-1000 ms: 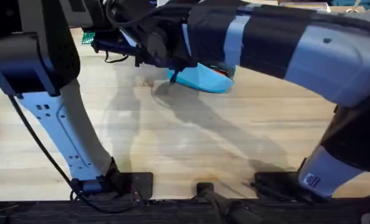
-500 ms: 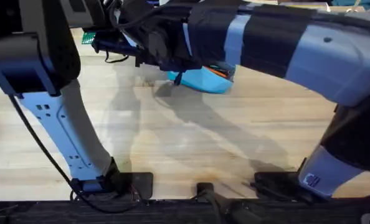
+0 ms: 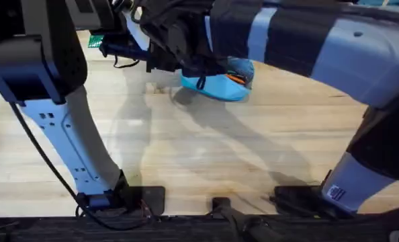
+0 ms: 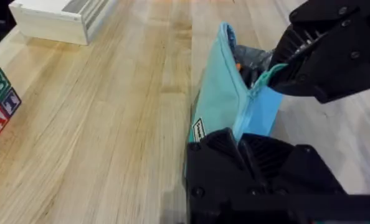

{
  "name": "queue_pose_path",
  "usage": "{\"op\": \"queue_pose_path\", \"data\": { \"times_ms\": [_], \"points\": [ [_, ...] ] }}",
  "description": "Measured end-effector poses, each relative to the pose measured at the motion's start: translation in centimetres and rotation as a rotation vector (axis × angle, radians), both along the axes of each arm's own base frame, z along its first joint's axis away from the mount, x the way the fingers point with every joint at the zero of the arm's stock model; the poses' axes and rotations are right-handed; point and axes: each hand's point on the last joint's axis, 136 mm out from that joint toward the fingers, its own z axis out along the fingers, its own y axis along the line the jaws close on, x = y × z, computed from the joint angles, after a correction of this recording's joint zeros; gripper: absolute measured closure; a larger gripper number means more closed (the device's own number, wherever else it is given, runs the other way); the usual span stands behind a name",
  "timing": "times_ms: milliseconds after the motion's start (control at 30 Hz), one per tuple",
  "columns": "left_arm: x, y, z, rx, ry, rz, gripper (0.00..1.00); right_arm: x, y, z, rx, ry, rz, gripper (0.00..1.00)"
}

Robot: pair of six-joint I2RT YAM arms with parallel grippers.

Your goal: Unzip the bag, pick up the pens from the table one at a time and place them inside, then zip the bag closed.

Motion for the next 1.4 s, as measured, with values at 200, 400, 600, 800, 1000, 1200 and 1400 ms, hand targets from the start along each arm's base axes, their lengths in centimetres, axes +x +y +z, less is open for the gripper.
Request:
{"op": "queue_pose_path", "data": {
  "times_ms": [200,400,600,800,1000,1200,1400],
  "points": [
    [0.0,0.0,0.0,0.000,0.000,-0.001,0.958,-0.1,-0.8,-0.2,-0.012,0.027,-0.014,0.971],
    [0.0,-0.1,0.0,0.000,0.001,-0.003,0.959,-0.3,-1.0,0.0,-0.013,0.033,-0.016,0.971],
    [0.0,-0.2,0.1,-0.008,-0.001,-0.002,0.959,-0.6,-1.3,1.3,0.046,0.043,-0.028,0.971],
    [0.0,-0.2,0.1,-0.007,-0.004,-0.002,0.959,-0.2,-2.9,0.7,0.093,0.118,-0.079,0.971],
    [0.0,-0.2,0.1,-0.006,-0.004,-0.002,0.959,-1.0,-4.8,0.0,0.104,0.221,-0.126,0.971],
    [0.0,-0.2,0.1,-0.006,-0.005,-0.002,0.959,-1.5,-6.6,-0.3,0.089,0.282,-0.165,0.971],
    [0.1,0.0,0.0,-0.002,-0.008,0.000,0.959,-1.8,-8.4,-0.3,0.061,0.315,-0.204,0.971]
  ]
}}
